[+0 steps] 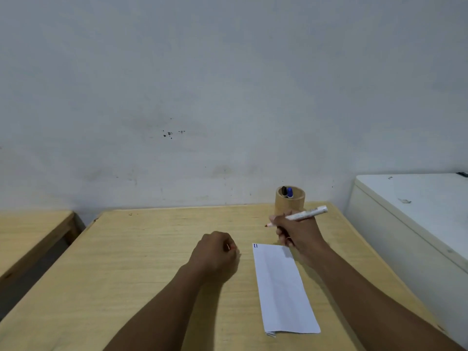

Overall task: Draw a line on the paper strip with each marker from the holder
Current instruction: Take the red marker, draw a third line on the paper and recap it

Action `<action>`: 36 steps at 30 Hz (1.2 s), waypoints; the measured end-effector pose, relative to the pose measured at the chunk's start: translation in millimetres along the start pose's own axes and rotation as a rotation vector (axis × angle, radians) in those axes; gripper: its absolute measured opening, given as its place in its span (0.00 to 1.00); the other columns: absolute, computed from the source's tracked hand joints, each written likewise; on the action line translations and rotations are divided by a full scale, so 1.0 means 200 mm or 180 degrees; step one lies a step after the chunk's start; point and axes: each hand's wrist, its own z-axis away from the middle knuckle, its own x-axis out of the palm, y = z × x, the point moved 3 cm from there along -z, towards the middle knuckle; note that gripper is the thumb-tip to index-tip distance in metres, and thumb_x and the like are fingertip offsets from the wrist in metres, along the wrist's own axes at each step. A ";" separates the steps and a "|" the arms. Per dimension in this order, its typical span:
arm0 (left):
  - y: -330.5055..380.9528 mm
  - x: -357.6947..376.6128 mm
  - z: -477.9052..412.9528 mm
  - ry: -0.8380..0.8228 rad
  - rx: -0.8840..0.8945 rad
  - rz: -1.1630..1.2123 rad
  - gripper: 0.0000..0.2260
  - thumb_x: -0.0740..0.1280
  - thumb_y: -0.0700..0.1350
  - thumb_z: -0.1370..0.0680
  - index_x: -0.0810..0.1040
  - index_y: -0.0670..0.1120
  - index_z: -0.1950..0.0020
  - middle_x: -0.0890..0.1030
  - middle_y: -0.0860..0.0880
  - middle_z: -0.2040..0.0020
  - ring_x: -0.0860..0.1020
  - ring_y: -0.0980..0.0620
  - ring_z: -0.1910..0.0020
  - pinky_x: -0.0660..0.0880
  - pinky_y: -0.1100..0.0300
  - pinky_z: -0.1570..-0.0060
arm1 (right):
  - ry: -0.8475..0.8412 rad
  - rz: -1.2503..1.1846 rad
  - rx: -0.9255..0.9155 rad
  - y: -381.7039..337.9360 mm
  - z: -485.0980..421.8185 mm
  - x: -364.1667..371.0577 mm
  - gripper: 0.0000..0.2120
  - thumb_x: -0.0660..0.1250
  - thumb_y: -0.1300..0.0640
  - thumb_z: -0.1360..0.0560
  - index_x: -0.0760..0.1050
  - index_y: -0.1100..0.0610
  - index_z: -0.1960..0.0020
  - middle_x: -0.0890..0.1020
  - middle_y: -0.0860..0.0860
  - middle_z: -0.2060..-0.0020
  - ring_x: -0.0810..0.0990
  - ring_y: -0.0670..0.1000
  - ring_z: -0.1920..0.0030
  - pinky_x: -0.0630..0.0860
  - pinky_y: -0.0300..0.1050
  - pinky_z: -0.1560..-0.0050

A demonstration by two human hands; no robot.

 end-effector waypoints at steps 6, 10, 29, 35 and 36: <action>-0.02 0.10 0.01 0.0153 0.0062 0.0021 0.07 0.68 0.55 0.30 0.78 0.54 0.55 0.82 0.57 0.67 0.80 0.56 0.62 0.79 0.56 0.59 | -0.0006 0.0133 0.0009 0.18 0.00 0.02 0.06 0.72 0.62 0.25 0.78 0.59 0.61 0.83 0.59 0.69 0.79 0.54 0.74 0.63 0.38 0.77; -0.01 0.10 -0.02 -0.0166 -0.0132 0.0001 0.31 0.66 0.74 0.35 0.74 0.54 0.42 0.80 0.59 0.60 0.80 0.53 0.52 0.77 0.53 0.53 | 0.0025 0.0413 0.0039 0.26 -0.02 0.03 0.05 0.74 0.59 0.27 0.80 0.58 0.61 0.84 0.57 0.68 0.82 0.53 0.70 0.67 0.42 0.73; 0.04 0.13 -0.05 -0.0424 -0.0452 -0.0637 0.43 0.71 0.76 0.42 0.69 0.55 0.33 0.80 0.54 0.49 0.72 0.50 0.39 0.71 0.50 0.40 | 0.0018 0.1268 -0.0282 0.34 -0.04 0.04 0.03 0.75 0.55 0.34 0.83 0.53 0.64 0.86 0.50 0.70 0.82 0.50 0.68 0.77 0.46 0.68; 0.05 0.08 -0.04 -0.0608 -0.0557 -0.0087 0.38 0.73 0.73 0.40 0.71 0.55 0.37 0.78 0.59 0.54 0.75 0.52 0.43 0.73 0.54 0.45 | 0.0167 0.0097 0.0227 0.26 -0.06 0.01 0.07 0.75 0.58 0.27 0.83 0.62 0.57 0.80 0.55 0.71 0.74 0.49 0.75 0.67 0.41 0.75; 0.03 0.06 -0.05 -0.0691 -0.0565 0.0160 0.34 0.75 0.70 0.37 0.73 0.54 0.38 0.79 0.58 0.54 0.77 0.52 0.44 0.73 0.56 0.47 | 0.0268 -0.0150 0.0313 0.24 -0.06 -0.01 0.06 0.75 0.59 0.26 0.82 0.61 0.55 0.79 0.54 0.71 0.73 0.48 0.76 0.65 0.40 0.77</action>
